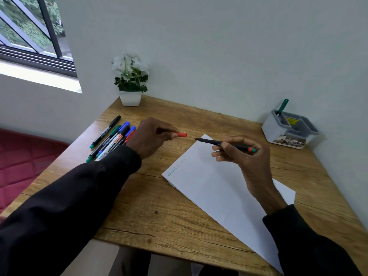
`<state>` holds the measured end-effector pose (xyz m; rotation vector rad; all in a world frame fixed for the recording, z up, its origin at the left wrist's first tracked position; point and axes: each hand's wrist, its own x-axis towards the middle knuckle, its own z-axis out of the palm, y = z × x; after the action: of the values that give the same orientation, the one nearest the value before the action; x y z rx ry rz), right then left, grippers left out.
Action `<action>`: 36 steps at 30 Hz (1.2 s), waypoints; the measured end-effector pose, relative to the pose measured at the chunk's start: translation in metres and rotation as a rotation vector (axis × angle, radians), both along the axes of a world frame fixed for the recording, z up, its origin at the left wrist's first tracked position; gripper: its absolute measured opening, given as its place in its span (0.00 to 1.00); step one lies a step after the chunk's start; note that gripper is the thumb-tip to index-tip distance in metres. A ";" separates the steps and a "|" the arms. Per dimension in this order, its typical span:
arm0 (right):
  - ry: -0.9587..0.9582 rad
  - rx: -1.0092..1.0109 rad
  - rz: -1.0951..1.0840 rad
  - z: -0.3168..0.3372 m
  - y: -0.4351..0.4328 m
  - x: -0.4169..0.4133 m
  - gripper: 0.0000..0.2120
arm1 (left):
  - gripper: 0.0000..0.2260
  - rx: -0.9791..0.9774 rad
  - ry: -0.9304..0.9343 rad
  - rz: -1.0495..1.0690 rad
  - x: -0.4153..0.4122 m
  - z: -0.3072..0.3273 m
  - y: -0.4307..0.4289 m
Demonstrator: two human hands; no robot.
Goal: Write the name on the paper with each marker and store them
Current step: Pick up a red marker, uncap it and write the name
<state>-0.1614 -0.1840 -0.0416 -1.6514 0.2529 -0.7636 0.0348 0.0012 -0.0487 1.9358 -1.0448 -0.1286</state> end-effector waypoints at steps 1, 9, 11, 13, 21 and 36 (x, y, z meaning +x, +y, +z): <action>-0.016 -0.021 -0.003 0.001 0.002 -0.001 0.06 | 0.08 -0.038 0.005 -0.008 -0.004 0.002 0.003; -0.069 -0.028 0.002 0.009 0.014 -0.005 0.05 | 0.07 -0.137 -0.057 -0.027 -0.023 0.018 0.009; -0.071 -0.037 0.003 0.011 0.015 -0.008 0.06 | 0.07 -0.138 -0.074 -0.025 -0.026 0.021 0.010; -0.074 -0.039 0.010 0.012 0.016 -0.010 0.06 | 0.07 -0.143 -0.080 -0.025 -0.029 0.023 0.011; -0.021 -0.147 -0.040 0.011 0.021 -0.004 0.04 | 0.08 -0.197 -0.104 -0.101 -0.044 0.030 0.002; 0.057 -0.393 -0.134 0.012 -0.003 0.007 0.03 | 0.06 -0.221 -0.125 -0.087 -0.041 0.035 -0.022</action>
<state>-0.1546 -0.1867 -0.0297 -2.0452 0.2679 -0.9103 -0.0062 -0.0207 -0.0139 1.7168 -1.1746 0.0582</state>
